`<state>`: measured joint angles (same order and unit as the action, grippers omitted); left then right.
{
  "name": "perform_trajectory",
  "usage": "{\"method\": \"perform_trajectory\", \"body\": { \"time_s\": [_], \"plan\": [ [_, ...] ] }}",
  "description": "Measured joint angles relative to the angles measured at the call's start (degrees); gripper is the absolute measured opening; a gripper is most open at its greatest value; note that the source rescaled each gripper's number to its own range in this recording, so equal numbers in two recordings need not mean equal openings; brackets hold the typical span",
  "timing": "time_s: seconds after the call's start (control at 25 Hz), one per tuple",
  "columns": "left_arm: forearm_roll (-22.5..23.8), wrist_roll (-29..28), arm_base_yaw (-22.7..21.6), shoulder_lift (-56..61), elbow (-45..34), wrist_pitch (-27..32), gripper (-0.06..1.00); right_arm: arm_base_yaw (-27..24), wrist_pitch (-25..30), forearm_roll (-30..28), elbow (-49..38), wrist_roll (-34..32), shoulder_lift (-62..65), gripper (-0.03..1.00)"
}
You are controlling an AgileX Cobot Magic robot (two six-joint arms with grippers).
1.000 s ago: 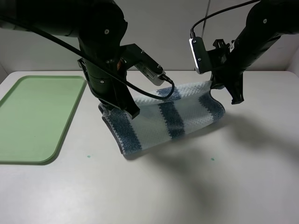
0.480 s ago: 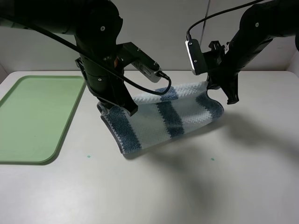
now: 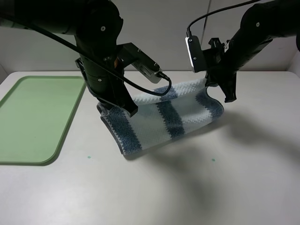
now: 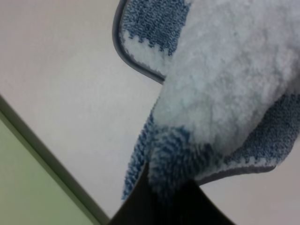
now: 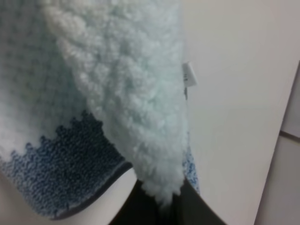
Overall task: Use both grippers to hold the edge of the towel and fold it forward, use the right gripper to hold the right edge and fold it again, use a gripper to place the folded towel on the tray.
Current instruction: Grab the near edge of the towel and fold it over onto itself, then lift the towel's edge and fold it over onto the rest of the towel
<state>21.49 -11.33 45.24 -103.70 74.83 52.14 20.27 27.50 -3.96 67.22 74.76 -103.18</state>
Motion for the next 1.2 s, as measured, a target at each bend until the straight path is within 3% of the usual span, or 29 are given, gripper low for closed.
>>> {"method": "perform_trajectory", "body": {
  "time_s": [0.12, 0.2, 0.24, 0.36, 0.4, 0.48, 0.68, 1.04, 1.12, 1.2],
  "plan": [
    [0.0, 0.0, 0.0, 0.0, 0.0, 0.3, 0.0, 0.0, -0.3, 1.7, 0.0, 0.0, 0.0, 0.01],
    [0.0, 0.0, 0.0, 0.0, 0.0, 0.4, 0.0, 0.0, -0.6, 3.2, 0.0, 0.0, 0.0, 0.1],
    [0.0, 0.0, 0.0, 0.0, 0.0, 0.5, 0.0, 0.0, -0.9, 4.0, 0.0, 0.0, 0.0, 0.22],
    [0.0, 0.0, 0.0, 0.0, 0.0, 0.7, 0.0, 0.0, -2.5, 6.2, 0.0, -0.2, 0.0, 0.71],
    [0.0, 0.0, 0.0, 0.0, 0.0, 0.7, 0.0, 0.0, -3.6, 6.9, 0.0, -0.5, 0.0, 0.83],
    [0.0, 0.0, 0.0, 0.0, 0.0, 0.8, 0.0, 0.0, -6.0, 8.2, 0.0, -1.5, 0.0, 0.94],
    [0.0, 0.0, 0.0, 0.0, 0.0, 0.8, 0.0, 0.0, -9.3, 9.0, 0.0, -3.0, 0.0, 1.0],
    [0.0, 0.0, 0.0, 0.0, 0.0, 0.8, 0.01, 0.0, -9.5, 9.0, 0.0, -3.1, 0.0, 1.0],
    [0.0, 0.0, 0.0, 0.0, 0.0, 0.8, 0.07, 0.0, -9.5, 9.0, 0.0, -3.6, 0.0, 1.0],
    [0.0, 0.0, 0.0, 0.0, 0.0, 0.8, 0.2, 0.0, -9.5, 9.0, 0.0, -4.1, 0.0, 1.0]
  ]
}}
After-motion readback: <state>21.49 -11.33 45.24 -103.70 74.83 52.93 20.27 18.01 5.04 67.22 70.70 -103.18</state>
